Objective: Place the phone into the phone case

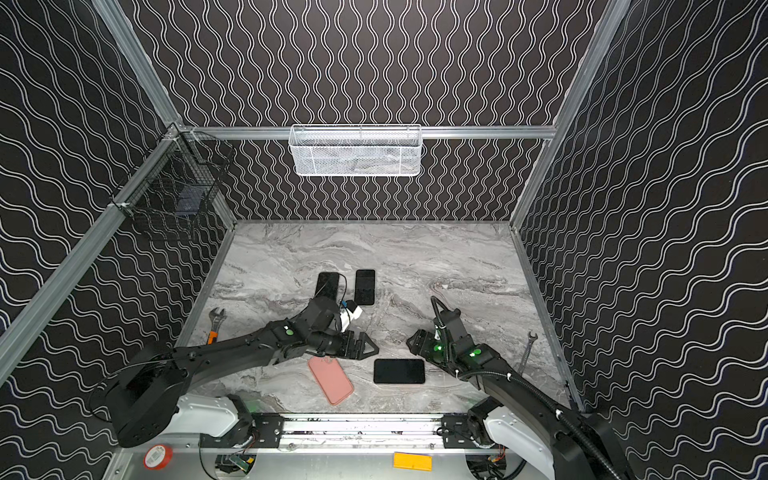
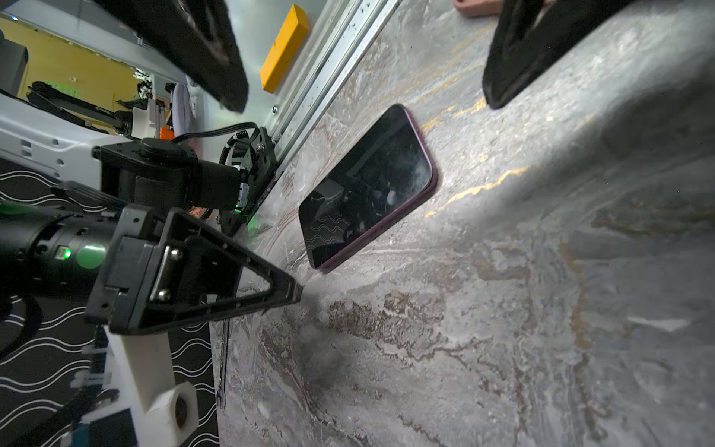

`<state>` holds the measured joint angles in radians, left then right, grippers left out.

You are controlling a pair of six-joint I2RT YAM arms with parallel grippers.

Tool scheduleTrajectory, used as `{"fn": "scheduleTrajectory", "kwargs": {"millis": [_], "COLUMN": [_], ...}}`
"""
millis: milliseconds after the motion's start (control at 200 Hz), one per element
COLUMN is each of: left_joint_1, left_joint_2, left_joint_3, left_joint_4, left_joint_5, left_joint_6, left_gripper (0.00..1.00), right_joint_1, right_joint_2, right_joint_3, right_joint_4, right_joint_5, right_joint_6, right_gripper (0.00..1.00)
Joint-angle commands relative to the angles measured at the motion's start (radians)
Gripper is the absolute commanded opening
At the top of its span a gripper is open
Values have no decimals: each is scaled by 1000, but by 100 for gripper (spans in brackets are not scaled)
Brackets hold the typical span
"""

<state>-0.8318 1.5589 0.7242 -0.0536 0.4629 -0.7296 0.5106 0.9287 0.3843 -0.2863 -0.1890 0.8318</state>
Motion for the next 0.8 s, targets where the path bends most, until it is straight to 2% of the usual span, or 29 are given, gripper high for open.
{"fn": "scheduleTrajectory", "kwargs": {"millis": [0,350,541,796], "left_joint_1": [-2,-2,-1,-6], "left_joint_2": [61,310,370,385], "left_joint_3": [65,279,300,297], "left_joint_4": [-14,-17,10,4], "left_joint_5": [-10,27,78,107], "left_joint_6": [89,110,92,108], "left_gripper": [99,98,96,89], "right_joint_1": [3,19,72,195], "right_joint_2": [-29,-152,-218,-164], "right_joint_3": [3,16,-28,-45], "right_joint_4": [-105,-249,-205,-117], "right_joint_5": [-31,-171,-230,-212], "right_joint_6": [36,1,33,74], "right_gripper": [78,80,80,80]}}
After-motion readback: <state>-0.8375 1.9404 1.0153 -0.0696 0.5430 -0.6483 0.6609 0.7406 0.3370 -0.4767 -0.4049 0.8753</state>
